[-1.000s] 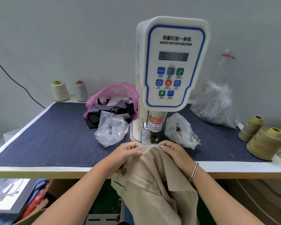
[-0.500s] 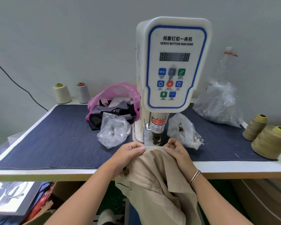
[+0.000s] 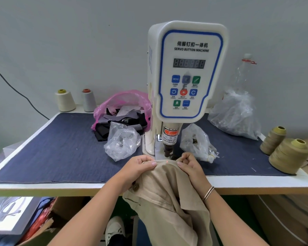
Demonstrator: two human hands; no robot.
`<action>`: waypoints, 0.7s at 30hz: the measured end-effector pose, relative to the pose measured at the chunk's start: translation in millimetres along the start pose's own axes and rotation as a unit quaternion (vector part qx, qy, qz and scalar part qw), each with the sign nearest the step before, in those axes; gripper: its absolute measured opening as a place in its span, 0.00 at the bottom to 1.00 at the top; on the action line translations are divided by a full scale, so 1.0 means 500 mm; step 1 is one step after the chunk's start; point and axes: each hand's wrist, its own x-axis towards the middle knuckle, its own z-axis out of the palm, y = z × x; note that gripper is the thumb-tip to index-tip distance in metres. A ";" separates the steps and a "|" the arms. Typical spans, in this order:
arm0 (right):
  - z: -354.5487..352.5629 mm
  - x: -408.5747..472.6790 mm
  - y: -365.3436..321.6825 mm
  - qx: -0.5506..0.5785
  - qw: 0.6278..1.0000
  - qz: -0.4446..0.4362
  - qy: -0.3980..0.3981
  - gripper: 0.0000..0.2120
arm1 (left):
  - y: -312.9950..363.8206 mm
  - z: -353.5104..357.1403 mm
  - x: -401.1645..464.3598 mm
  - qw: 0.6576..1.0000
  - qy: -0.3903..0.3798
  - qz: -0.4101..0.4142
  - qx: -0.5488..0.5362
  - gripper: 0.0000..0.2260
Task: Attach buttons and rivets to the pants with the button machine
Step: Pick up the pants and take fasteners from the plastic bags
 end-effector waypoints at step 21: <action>0.000 0.007 0.004 0.033 0.999 0.012 0.003 0.12 | 0.003 0.005 -0.001 1.000 0.013 0.003 -0.005 0.05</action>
